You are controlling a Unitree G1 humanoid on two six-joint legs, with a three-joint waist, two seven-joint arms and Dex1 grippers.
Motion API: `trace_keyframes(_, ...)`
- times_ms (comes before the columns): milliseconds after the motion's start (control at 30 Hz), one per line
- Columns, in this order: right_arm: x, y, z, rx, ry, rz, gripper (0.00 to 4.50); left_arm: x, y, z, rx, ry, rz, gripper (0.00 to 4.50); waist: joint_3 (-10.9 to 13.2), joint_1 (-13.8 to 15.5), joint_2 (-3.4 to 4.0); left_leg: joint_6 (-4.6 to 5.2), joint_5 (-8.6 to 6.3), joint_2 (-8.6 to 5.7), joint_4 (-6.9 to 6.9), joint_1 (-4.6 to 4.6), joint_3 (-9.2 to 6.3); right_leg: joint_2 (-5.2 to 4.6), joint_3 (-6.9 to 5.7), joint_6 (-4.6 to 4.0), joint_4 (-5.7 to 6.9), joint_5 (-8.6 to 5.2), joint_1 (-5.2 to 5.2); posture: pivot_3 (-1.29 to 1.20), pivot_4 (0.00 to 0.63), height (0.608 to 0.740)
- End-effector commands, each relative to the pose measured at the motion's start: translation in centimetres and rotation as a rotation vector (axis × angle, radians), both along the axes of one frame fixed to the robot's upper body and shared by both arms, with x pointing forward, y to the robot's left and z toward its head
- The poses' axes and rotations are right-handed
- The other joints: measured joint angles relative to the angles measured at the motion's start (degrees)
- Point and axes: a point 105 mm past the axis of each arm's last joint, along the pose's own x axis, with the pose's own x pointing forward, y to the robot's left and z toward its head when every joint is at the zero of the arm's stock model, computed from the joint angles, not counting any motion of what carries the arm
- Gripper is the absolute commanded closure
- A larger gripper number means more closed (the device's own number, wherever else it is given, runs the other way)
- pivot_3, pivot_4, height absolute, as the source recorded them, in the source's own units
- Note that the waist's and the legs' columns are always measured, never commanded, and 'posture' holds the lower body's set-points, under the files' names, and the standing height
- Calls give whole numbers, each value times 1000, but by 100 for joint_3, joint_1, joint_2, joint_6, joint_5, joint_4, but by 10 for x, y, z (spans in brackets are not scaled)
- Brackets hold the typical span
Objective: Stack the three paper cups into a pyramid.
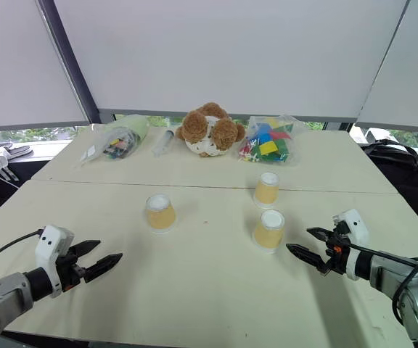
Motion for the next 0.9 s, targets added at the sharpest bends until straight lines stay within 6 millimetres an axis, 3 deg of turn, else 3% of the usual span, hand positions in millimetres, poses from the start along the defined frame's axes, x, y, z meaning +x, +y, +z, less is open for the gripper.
trace_keyframes(33, -1, 5, 7, 2, -38, 5, 12, 3, -4, 9, 1, -46, -24, 0, 0, 1, 0, 0, 0, 0, 0, 0, 0, 0, 0, 0, 0, 0, 0, 0, 150, 740)
trace_keyframes(467, -3, -2, 7, -4, -44, -49, 12, 7, -10, 19, 34, -64, -95, 0, 0, 3, 0, 0, 0, -4, 1, 0, 0, 3, 0, 1, 1, 1, 0, 0, 150, 740)
trace_keyframes(667, -7, -12, 18, -19, -69, -67, 12, 6, -20, 39, -23, -78, -199, 0, 0, 19, 0, 0, 0, -4, 2, 0, 0, 3, 0, 1, 1, 1, 0, 0, 150, 740)
trace_keyframes(900, -9, 29, 38, 31, -117, 74, 12, 2, -57, 45, 54, -54, -447, 0, 0, -18, 0, 0, 0, -6, 1, 0, 0, 6, 0, 3, 2, 2, 0, 0, 150, 740)
